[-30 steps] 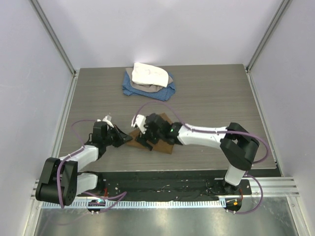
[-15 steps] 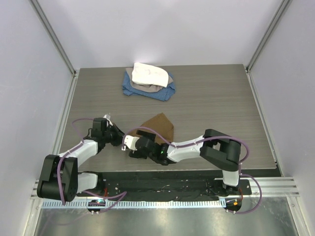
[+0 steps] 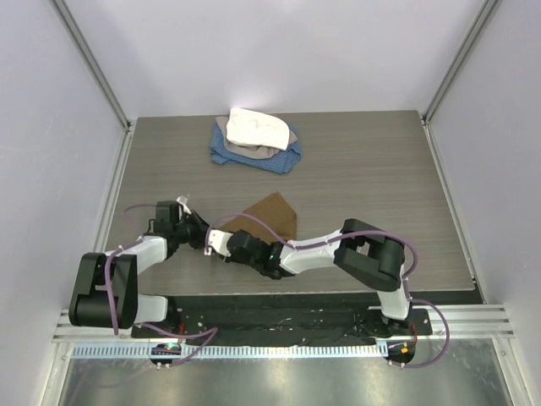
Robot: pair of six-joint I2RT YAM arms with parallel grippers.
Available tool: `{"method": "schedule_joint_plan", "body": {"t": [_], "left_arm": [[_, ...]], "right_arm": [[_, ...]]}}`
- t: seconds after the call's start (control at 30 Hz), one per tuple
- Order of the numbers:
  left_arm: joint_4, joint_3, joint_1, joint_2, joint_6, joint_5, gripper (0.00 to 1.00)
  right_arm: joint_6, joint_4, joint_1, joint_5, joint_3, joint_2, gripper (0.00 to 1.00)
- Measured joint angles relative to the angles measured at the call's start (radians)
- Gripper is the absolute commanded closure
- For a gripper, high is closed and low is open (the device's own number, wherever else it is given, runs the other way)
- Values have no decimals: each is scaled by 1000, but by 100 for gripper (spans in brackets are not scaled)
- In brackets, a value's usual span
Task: Fold the napkin, place the utensils inside, and roll it up
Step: Roll the napkin with the utensil
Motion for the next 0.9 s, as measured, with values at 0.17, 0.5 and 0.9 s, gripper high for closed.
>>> {"method": "schedule_joint_plan", "body": {"t": [0.17,0.5,0.9], "left_arm": [[41,6,5,29,-2,21,62],[31,21,5,-2,27,-45,34],[82,-87,4,-201,79,-110,22]], "right_arm": [[45,-169,-64,-166,86,-3,70],[157,-464,-215,-549,295,55,75],[254,-679,-356,-985,461,168,77]]}}
